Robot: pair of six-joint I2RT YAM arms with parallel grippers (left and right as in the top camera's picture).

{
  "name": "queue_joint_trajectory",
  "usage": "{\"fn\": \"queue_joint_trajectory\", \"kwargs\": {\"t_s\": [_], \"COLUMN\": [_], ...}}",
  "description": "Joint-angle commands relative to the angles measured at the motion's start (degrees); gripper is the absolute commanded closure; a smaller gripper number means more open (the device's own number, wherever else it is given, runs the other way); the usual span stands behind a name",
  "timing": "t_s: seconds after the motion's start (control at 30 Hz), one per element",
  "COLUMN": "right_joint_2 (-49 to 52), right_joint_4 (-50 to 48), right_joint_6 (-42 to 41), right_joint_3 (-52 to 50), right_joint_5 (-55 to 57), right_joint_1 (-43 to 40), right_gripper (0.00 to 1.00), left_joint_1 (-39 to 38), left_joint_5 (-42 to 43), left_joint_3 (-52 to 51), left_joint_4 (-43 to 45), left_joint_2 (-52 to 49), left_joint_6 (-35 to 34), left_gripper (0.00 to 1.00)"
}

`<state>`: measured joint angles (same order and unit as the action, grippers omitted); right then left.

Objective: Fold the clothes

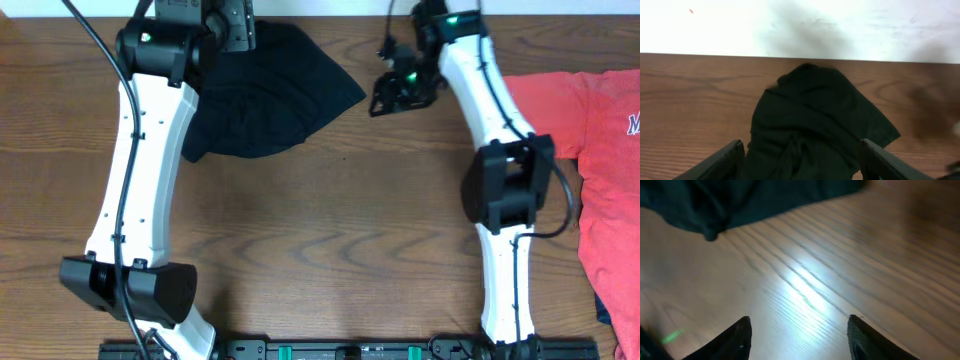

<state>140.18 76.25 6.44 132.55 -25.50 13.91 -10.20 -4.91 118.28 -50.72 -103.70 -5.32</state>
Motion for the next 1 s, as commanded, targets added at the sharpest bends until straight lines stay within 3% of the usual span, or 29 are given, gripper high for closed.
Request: {"fn": "queue_joint_trajectory", "kwargs": {"t_s": [0.0,0.1,0.17,0.33,0.73,0.97], "right_joint_2": [1.22,2.38,3.04,4.09,9.29,12.26], "right_joint_4": [-2.45,-6.84,-10.19,-16.61,-17.42,-19.26], "right_joint_6": [0.92,-1.11,-4.98,-10.23,-7.43,-8.52], "right_joint_3": [0.26,0.24,0.22,0.17,0.17,0.15], "right_joint_5": [-2.38,-1.68,0.81,5.64,6.62,6.62], "right_joint_1": [3.58,5.11,5.22,3.41,4.24,5.03], "right_gripper": [0.42,0.38,0.37,0.25,0.3,0.28], "left_joint_1": [0.24,0.24,0.24,0.24,0.24,0.24], "left_joint_5": [-0.7,-0.7,-0.7,-0.68,-0.66,-0.66], "left_joint_3": [0.94,0.96,0.94,0.94,0.94,0.94], "left_joint_4": [-0.2,-0.94,-1.77,-4.17,-7.41,-9.05], "left_joint_2": [3.41,5.05,6.16,7.91,8.2,8.87], "left_joint_6": [0.13,0.11,0.11,0.11,0.09,0.09], "left_gripper": [0.25,0.25,0.19,0.18,0.18,0.18]}}
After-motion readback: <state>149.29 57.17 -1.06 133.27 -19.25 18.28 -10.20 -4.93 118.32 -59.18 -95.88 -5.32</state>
